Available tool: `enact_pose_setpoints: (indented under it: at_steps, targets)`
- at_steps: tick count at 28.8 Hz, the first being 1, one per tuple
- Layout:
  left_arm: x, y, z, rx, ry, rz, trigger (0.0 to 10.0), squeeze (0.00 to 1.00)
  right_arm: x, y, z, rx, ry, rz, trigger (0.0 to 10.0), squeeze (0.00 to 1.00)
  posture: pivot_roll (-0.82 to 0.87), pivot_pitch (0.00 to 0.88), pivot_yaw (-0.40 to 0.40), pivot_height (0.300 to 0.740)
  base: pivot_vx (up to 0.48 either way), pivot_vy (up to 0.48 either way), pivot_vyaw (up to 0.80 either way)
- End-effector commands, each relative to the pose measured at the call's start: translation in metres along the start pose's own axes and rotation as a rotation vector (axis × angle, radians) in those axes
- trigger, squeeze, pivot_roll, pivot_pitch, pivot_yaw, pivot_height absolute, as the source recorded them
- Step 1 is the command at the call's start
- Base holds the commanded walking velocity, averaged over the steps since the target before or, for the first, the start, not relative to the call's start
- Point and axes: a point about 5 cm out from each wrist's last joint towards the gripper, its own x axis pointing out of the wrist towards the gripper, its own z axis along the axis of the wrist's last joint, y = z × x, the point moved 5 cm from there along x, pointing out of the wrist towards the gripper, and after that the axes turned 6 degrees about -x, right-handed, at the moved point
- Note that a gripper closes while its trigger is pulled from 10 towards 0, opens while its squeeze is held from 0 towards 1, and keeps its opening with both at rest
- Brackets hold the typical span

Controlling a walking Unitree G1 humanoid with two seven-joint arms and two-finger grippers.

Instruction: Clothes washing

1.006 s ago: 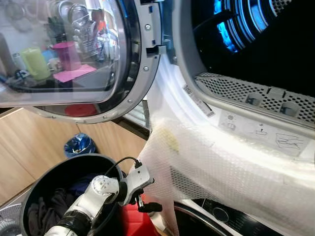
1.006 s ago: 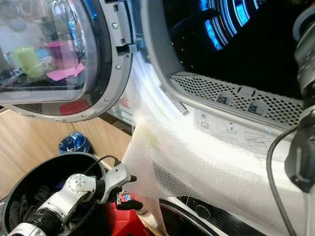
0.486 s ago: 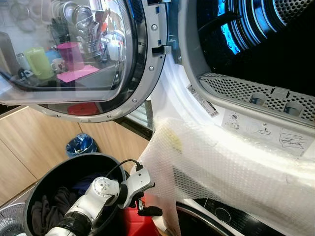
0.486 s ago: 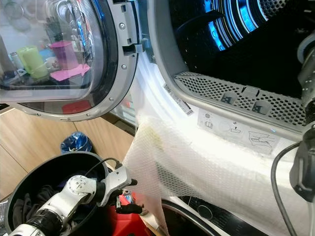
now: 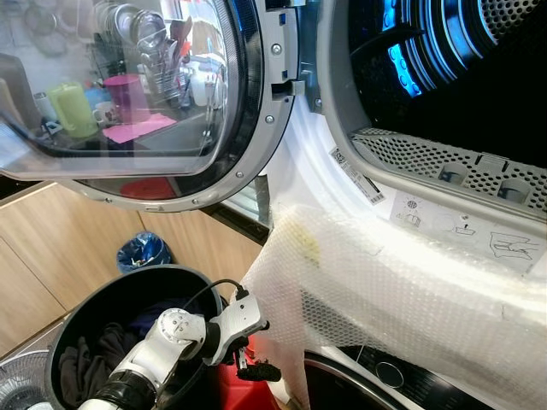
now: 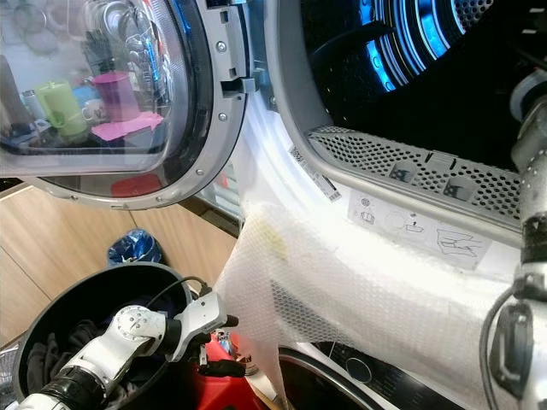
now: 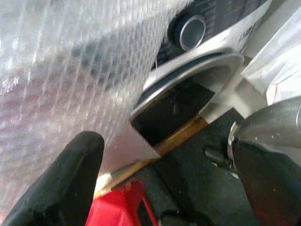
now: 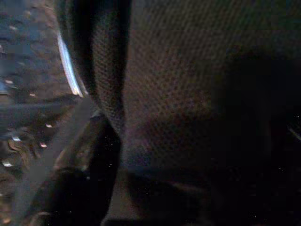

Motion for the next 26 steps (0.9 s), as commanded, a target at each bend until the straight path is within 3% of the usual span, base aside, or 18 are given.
enact_pose_setpoints:
  at_steps: [1, 8, 9, 12, 15, 18, 22, 23, 24, 25, 26]
  targets:
    - [-0.003, 0.000, -0.003, 0.005, 0.019, -0.006, 10.0, 0.00, -0.010, 0.003, 0.001, -0.007, 0.005, 0.029, 10.0, 1.00, -0.01, 0.000, 0.129, 0.740, 0.000, 0.000, 0.00]
    - [-0.005, -0.002, -0.003, -0.003, 0.023, -0.012, 10.0, 0.00, -0.050, -0.003, -0.003, -0.053, 0.023, 0.044, 10.0, 1.00, -0.01, 0.000, 0.124, 0.740, 0.000, 0.000, 0.00]
    - [-0.005, -0.003, -0.004, -0.006, 0.025, -0.016, 10.0, 0.00, -0.053, -0.010, -0.006, -0.058, 0.034, 0.019, 10.0, 1.00, -0.02, 0.000, 0.126, 0.740, 0.000, 0.000, 0.00]
    - [-0.005, -0.003, -0.004, -0.002, 0.026, -0.018, 10.0, 0.00, -0.057, -0.025, -0.004, -0.053, 0.032, -0.025, 10.0, 1.00, -0.01, 0.000, 0.124, 0.740, 0.000, 0.000, 0.00]
    - [-0.006, -0.001, -0.002, -0.005, 0.024, -0.016, 10.0, 0.00, -0.062, -0.037, -0.002, -0.108, 0.036, -0.076, 10.0, 1.00, -0.01, 0.000, 0.126, 0.740, 0.000, 0.000, 0.00]
    - [-0.005, -0.003, -0.002, -0.007, 0.025, -0.023, 10.0, 0.00, -0.065, -0.040, -0.003, -0.106, 0.052, -0.068, 10.0, 1.00, -0.01, 0.000, 0.126, 0.740, 0.000, 0.000, 0.00]
    - [-0.006, -0.003, -0.002, -0.008, 0.023, -0.020, 10.0, 0.00, -0.066, -0.038, 0.012, -0.055, -0.004, -0.058, 10.0, 1.00, -0.01, 0.000, 0.124, 0.740, 0.000, 0.000, 0.00]
    - [-0.007, -0.002, -0.001, -0.009, 0.022, -0.018, 10.0, 0.00, -0.069, -0.031, 0.026, -0.054, -0.058, -0.014, 10.0, 0.90, 0.00, 0.000, 0.123, 0.740, 0.000, 0.000, 0.00]
    - [-0.007, -0.002, -0.001, -0.009, 0.022, -0.018, 10.0, 0.00, -0.069, -0.031, 0.026, -0.054, -0.058, -0.014, 10.0, 0.90, 0.00, 0.000, 0.123, 0.740, 0.000, 0.000, 0.00]
    - [-0.007, -0.002, -0.001, -0.010, 0.021, -0.017, 10.0, 0.00, -0.072, -0.025, 0.031, -0.066, -0.071, 0.025, 10.0, 0.00, 0.00, 0.000, 0.123, 0.740, 0.000, 0.000, 0.00]
    - [-0.008, -0.001, -0.001, -0.011, 0.021, -0.016, 10.0, 0.00, -0.075, -0.021, 0.035, -0.086, -0.084, 0.047, 10.0, 0.00, 0.00, 0.000, 0.123, 0.740, 0.000, 0.000, 0.00]
